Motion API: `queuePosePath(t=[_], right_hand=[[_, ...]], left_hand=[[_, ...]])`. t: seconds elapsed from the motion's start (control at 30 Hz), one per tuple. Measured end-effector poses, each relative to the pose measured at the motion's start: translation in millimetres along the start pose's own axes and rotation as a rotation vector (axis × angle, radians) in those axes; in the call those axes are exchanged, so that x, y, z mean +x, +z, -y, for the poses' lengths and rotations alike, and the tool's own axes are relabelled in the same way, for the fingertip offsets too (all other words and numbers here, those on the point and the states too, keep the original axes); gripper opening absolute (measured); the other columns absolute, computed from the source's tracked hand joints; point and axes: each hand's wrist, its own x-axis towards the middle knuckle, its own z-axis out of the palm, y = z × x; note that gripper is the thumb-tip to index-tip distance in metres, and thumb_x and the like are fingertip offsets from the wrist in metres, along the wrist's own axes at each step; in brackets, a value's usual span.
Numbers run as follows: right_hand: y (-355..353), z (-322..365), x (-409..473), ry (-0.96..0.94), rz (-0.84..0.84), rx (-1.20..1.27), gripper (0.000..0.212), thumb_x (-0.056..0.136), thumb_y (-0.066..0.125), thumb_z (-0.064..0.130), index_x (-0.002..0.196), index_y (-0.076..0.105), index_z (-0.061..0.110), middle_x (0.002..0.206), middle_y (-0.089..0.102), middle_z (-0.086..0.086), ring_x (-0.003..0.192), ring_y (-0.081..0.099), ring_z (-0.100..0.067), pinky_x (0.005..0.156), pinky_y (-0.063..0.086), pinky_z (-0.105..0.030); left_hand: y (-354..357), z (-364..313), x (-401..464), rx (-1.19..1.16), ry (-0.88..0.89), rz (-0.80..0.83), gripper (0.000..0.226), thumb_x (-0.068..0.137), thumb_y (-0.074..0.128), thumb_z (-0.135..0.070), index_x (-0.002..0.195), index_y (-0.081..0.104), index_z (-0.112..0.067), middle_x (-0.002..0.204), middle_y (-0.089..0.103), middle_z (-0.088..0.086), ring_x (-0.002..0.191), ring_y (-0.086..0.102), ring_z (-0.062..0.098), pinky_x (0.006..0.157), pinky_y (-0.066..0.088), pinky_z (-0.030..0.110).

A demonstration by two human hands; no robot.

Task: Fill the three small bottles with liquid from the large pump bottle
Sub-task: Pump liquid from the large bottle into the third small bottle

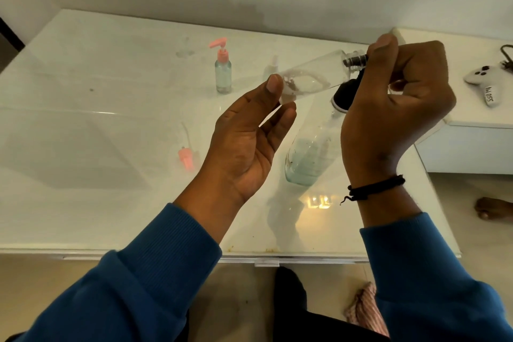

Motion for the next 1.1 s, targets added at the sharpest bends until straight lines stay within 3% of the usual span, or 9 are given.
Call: queuePosePath(t=[0.07,0.2,0.37,0.47,0.63,0.97,1.1], right_hand=[[-0.4,-1.5,-2.9,-0.006,0.007,-0.003,0.032,0.097,0.061,0.007,0.066,0.057,0.005,0.069,0.041,0.017,0.065,0.041,-0.011,0.064,0.033,-0.014],[-2.5,-4.4,-8.6,0.006,0.008,-0.018,0.031,0.098,0.062,0.005,0.067,0.058,0.005,0.067,0.047,0.003,0.067,0.040,-0.006,0.066,0.033,-0.016],[-1.0,0.0,2.7,-0.016,-0.005,-0.067,0.032,0.097,0.063,0.012,0.067,0.054,0.014,0.067,0.042,0.020,0.062,0.042,-0.016,0.062,0.032,-0.016],[-4.4,-8.0,-3.0,-0.009,-0.011,-0.086,0.035,0.098,0.065,0.012,0.064,0.059,0.004,0.064,0.049,0.007,0.060,0.045,-0.023,0.060,0.033,-0.022],[-3.6,-6.6,-0.3,-0.020,-0.011,-0.077,0.036,0.097,0.064,0.012,0.063,0.058,0.003,0.062,0.055,-0.003,0.060,0.047,-0.027,0.062,0.032,-0.019],[-2.7,-8.0,-0.8,-0.028,-0.016,-0.069,0.038,0.097,0.064,0.011,0.061,0.056,0.003,0.061,0.052,-0.003,0.059,0.046,-0.028,0.059,0.035,-0.030],[-4.0,-10.2,0.6,-0.027,-0.052,-0.081,0.037,0.096,0.065,0.012,0.062,0.059,0.000,0.060,0.056,-0.009,0.058,0.047,-0.029,0.059,0.035,-0.030]], left_hand=[[-0.5,-0.3,0.4,0.000,0.004,-0.004,0.036,0.070,0.073,-0.021,0.103,0.071,-0.009,0.109,0.074,0.009,0.086,0.073,0.014,0.069,0.060,0.022],[-2.0,-0.1,0.3,-0.006,0.011,-0.009,0.034,0.069,0.074,-0.020,0.101,0.071,-0.009,0.108,0.074,0.008,0.088,0.072,0.014,0.071,0.059,0.022],[0.6,0.0,0.8,0.002,0.012,-0.004,0.032,0.070,0.073,-0.020,0.101,0.071,-0.009,0.103,0.074,0.006,0.084,0.073,0.013,0.069,0.059,0.022],[0.3,2.0,-0.3,0.004,0.019,-0.015,0.023,0.071,0.072,-0.018,0.093,0.072,-0.010,0.096,0.076,0.005,0.082,0.073,0.012,0.067,0.059,0.021],[0.6,1.6,-0.3,-0.006,0.014,-0.012,0.025,0.070,0.073,-0.018,0.094,0.072,-0.010,0.096,0.075,0.004,0.079,0.073,0.011,0.066,0.058,0.021],[0.3,0.6,-0.8,-0.010,0.006,-0.019,0.035,0.069,0.074,-0.020,0.102,0.071,-0.009,0.101,0.075,0.006,0.082,0.073,0.012,0.069,0.059,0.021],[1.8,2.0,-1.1,-0.006,0.001,-0.017,0.028,0.071,0.072,-0.020,0.098,0.071,-0.010,0.094,0.075,0.004,0.077,0.073,0.011,0.066,0.059,0.021]])
